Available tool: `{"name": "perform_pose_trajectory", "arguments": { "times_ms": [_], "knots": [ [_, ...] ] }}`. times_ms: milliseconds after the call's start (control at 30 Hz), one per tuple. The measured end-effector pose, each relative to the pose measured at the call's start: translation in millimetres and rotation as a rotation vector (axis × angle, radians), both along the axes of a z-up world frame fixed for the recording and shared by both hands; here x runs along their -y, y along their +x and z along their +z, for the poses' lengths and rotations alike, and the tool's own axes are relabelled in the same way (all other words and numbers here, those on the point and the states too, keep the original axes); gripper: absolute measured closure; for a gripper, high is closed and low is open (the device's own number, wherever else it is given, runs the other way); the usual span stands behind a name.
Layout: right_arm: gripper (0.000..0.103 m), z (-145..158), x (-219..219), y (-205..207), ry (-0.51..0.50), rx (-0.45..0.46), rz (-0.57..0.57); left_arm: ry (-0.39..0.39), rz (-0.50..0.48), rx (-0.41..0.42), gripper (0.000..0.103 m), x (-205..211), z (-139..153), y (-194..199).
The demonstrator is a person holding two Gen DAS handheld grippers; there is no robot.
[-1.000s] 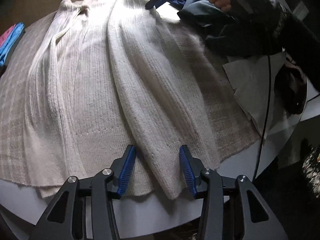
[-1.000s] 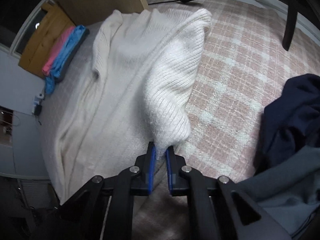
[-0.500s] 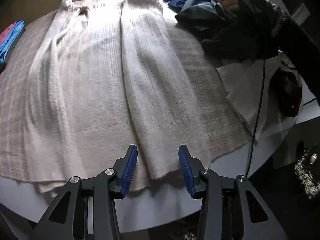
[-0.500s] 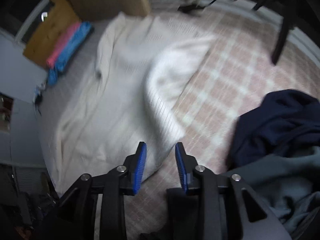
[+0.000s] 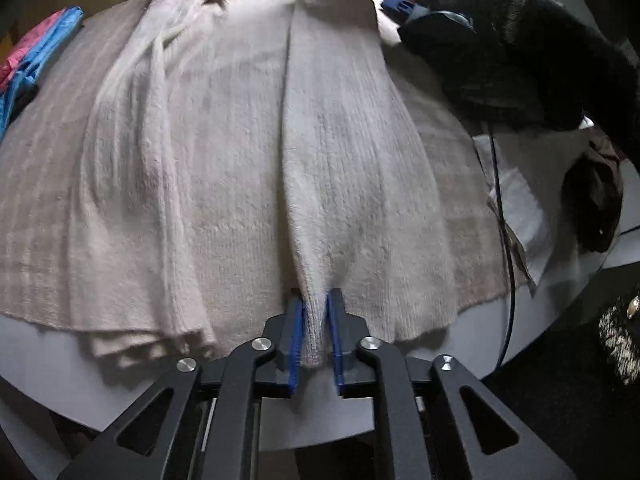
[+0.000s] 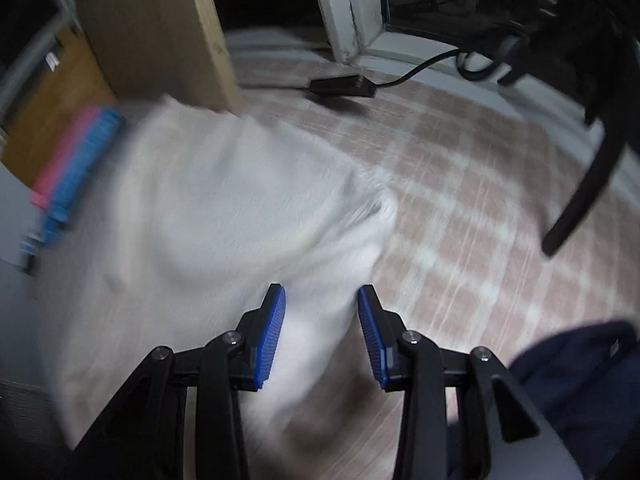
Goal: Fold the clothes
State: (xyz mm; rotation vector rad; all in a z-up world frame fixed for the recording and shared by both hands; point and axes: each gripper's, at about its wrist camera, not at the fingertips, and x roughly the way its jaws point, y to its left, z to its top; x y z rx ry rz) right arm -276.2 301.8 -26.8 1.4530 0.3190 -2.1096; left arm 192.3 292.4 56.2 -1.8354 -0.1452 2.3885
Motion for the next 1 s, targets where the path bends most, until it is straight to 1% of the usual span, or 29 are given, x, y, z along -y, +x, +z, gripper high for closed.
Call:
{"name": "perform_pose_trajectory", "arguments": {
  "times_ms": [33, 67, 133, 167, 200, 233, 267, 300, 367, 500, 533, 600, 633, 667, 700, 733, 767, 800, 867, 967, 1000],
  "knots": [
    [0.064, 1, 3, 0, 0.024, -0.026, 0.012, -0.013, 0.001, -0.009, 0.070, 0, 4, 2],
    [0.063, 7, 2, 2, 0.030, -0.039, 0.010, -0.010, -0.001, -0.022, 0.067, -1, 11, 5],
    [0.063, 21, -7, 6, 0.017, -0.052, -0.006, 0.004, -0.013, -0.050, 0.066, -3, 24, 12],
    [0.059, 29, -15, 12, -0.007, -0.044, -0.005, 0.025, -0.029, -0.068, 0.064, -7, 29, 15],
    [0.048, 31, -22, 18, -0.026, -0.012, 0.006, 0.037, -0.041, -0.084, 0.057, -13, 33, 13],
    [0.044, 33, -29, 25, -0.045, 0.026, 0.019, 0.049, -0.054, -0.100, 0.053, -20, 36, 12],
    [0.042, 34, -36, 32, -0.063, 0.063, 0.032, 0.065, -0.072, -0.114, 0.052, -30, 36, 9],
    [0.042, 31, -41, 37, -0.070, 0.091, 0.034, 0.076, -0.092, -0.119, 0.051, -40, 32, 4],
    [0.042, 22, -50, 47, -0.075, 0.140, 0.031, 0.065, -0.115, -0.115, 0.048, -43, 25, 0],
    [0.042, -2, -60, 59, -0.082, 0.245, 0.016, 0.042, -0.161, -0.107, 0.047, -49, 11, -9],
    [0.042, -5, -59, 61, -0.084, 0.240, 0.022, 0.036, -0.172, -0.105, 0.045, -51, 8, -11],
    [0.041, -8, -56, 67, -0.094, 0.219, 0.039, 0.025, -0.195, -0.102, 0.045, -54, 1, -16],
    [0.042, -7, -54, 69, -0.103, 0.214, 0.049, 0.019, -0.207, -0.100, 0.049, -55, -3, -18],
    [0.046, -7, -54, 70, -0.119, 0.212, 0.050, 0.013, -0.219, -0.098, 0.064, -57, -6, -20],
    [0.066, -7, -53, 71, -0.129, 0.209, 0.049, 0.014, -0.216, -0.095, 0.074, -55, -8, -22],
    [0.080, -8, -52, 70, -0.129, 0.217, 0.047, 0.025, -0.193, -0.091, 0.093, -47, -8, -23],
    [0.085, -8, -52, 69, -0.134, 0.226, 0.036, 0.054, -0.160, -0.082, 0.103, -36, -9, -24],
    [0.085, -8, -52, 68, -0.143, 0.233, 0.023, 0.100, -0.120, -0.071, 0.103, -22, -9, -26],
    [0.088, 0, -53, 66, -0.173, 0.246, 0.002, 0.151, -0.063, -0.070, 0.103, -2, -8, -24],
    [0.088, 16, -49, 66, -0.204, 0.257, -0.023, 0.141, -0.008, -0.110, 0.103, 21, 4, -15],
    [0.088, 20, -45, 67, -0.192, 0.256, -0.020, 0.136, 0.005, -0.124, 0.103, 18, 7, -9]
  ]
}}
